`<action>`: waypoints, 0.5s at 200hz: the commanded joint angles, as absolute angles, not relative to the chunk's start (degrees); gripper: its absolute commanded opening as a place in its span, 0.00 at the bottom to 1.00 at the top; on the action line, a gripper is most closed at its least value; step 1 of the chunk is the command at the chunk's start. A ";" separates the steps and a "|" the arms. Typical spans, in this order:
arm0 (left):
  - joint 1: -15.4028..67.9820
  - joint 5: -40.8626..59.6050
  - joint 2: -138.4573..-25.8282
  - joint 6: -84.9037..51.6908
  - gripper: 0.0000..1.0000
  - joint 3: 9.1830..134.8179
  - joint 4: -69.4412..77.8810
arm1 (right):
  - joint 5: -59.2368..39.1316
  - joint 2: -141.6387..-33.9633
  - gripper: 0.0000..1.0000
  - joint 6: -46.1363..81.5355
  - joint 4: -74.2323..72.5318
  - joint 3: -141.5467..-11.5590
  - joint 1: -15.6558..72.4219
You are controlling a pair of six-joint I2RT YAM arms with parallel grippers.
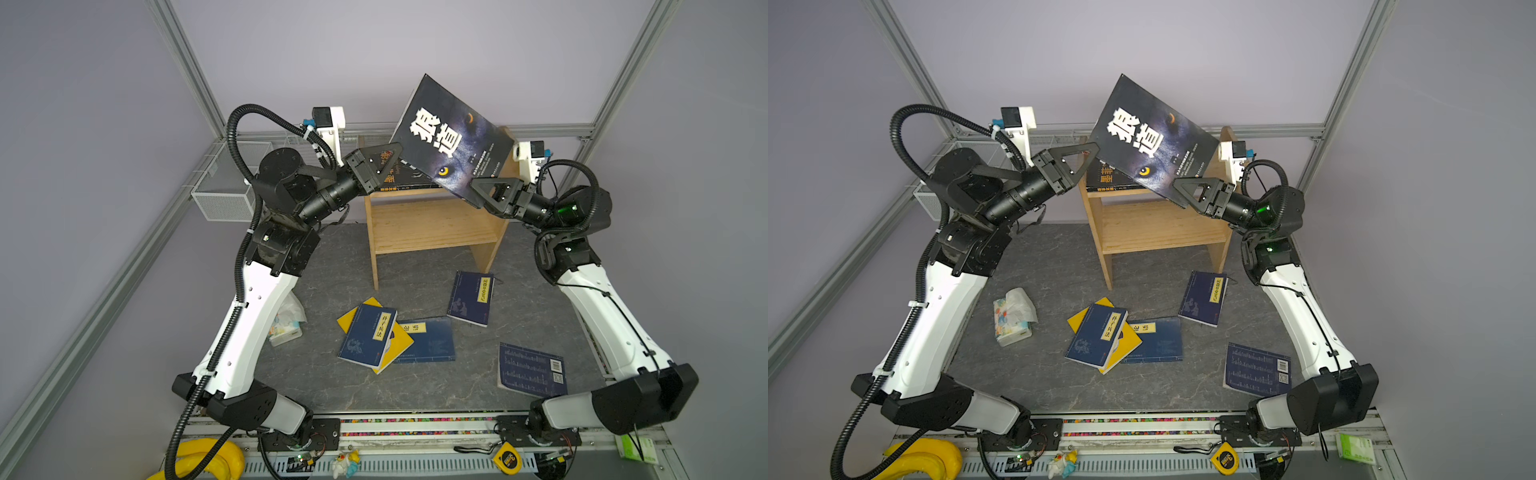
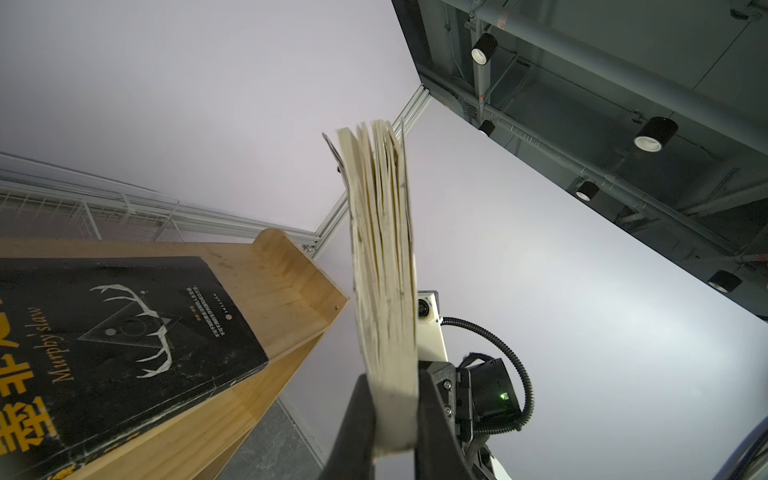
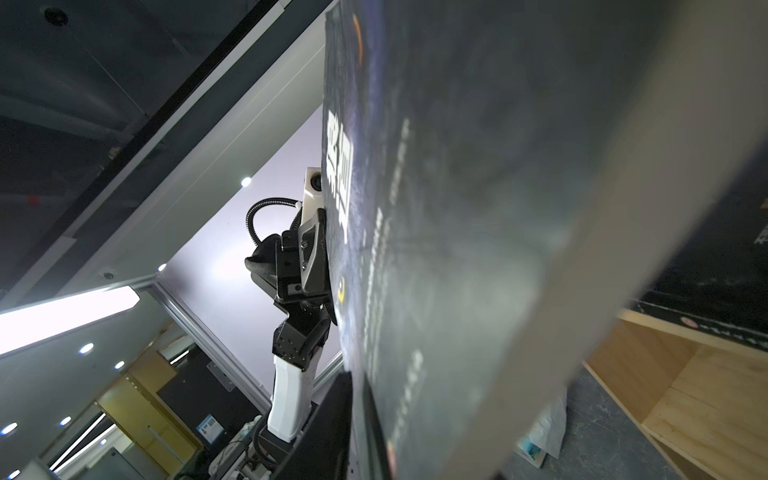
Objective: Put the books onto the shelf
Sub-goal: 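Lower the wolf-eye book onto the black book on the top shelf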
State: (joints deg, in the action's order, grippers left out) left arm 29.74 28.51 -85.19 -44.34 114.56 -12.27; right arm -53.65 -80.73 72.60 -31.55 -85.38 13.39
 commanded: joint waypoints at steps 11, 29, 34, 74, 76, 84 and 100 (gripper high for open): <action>29.62 22.84 -84.86 -46.06 0.00 113.78 -5.10 | -43.84 -77.42 0.69 57.89 -16.64 -87.78 13.21; 29.75 19.40 -84.69 -48.69 0.00 111.83 0.25 | -33.56 -75.05 0.76 48.89 -5.47 -87.92 13.34; 29.79 18.34 -84.95 -49.14 0.00 111.72 1.38 | -31.80 -74.66 0.77 47.66 -4.54 -87.75 13.42; 30.37 9.97 -88.09 -53.03 0.00 114.07 6.84 | -26.81 -76.48 0.79 44.21 -2.35 -90.25 13.83; 30.42 9.52 -88.18 -53.14 0.00 114.08 7.03 | -26.59 -76.64 0.79 43.97 -2.10 -90.48 13.89; 30.71 7.84 -88.76 -53.28 0.00 114.12 7.74 | -25.43 -77.38 0.79 42.96 -1.22 -91.43 14.02; 31.37 5.39 -89.96 -53.44 0.00 114.89 7.98 | -23.00 -79.01 0.79 40.47 0.57 -93.56 14.43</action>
State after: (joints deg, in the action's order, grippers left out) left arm 30.28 11.90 -88.97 -51.03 111.72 -0.08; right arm -28.88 -76.86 46.46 -3.38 -90.45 13.74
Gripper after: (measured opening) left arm 0.122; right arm 0.788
